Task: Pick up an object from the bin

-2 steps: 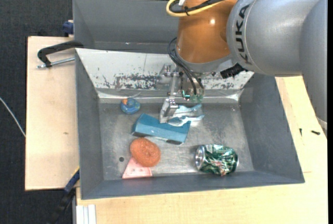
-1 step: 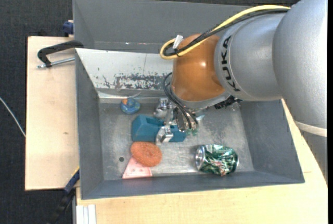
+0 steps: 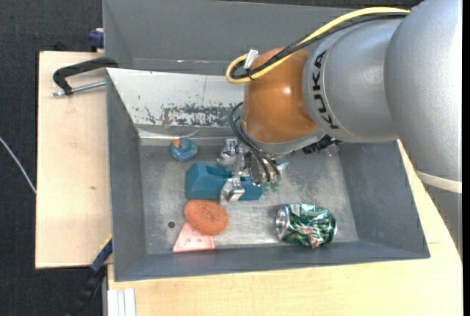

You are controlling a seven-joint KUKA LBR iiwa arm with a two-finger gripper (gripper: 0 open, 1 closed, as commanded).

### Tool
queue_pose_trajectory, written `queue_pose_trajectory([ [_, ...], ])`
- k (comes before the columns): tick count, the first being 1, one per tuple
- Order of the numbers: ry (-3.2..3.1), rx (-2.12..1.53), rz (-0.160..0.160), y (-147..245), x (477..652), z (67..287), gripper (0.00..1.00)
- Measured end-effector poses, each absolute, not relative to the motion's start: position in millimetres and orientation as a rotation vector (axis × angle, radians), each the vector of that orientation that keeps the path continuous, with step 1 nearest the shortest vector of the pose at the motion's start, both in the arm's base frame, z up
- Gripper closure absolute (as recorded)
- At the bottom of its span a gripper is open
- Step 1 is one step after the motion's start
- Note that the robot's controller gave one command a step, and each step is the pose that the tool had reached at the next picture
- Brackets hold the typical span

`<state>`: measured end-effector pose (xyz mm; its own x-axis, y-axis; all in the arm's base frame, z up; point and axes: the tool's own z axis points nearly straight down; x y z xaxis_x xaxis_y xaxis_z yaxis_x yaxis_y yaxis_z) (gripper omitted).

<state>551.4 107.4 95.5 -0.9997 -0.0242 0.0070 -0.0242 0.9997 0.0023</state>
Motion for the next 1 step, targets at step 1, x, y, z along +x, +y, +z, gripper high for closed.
queue_pose_trajectory([
  [1, -3.139, 0.023, -0.001, 88.9, 539.8, 202.0, 1.00],
])
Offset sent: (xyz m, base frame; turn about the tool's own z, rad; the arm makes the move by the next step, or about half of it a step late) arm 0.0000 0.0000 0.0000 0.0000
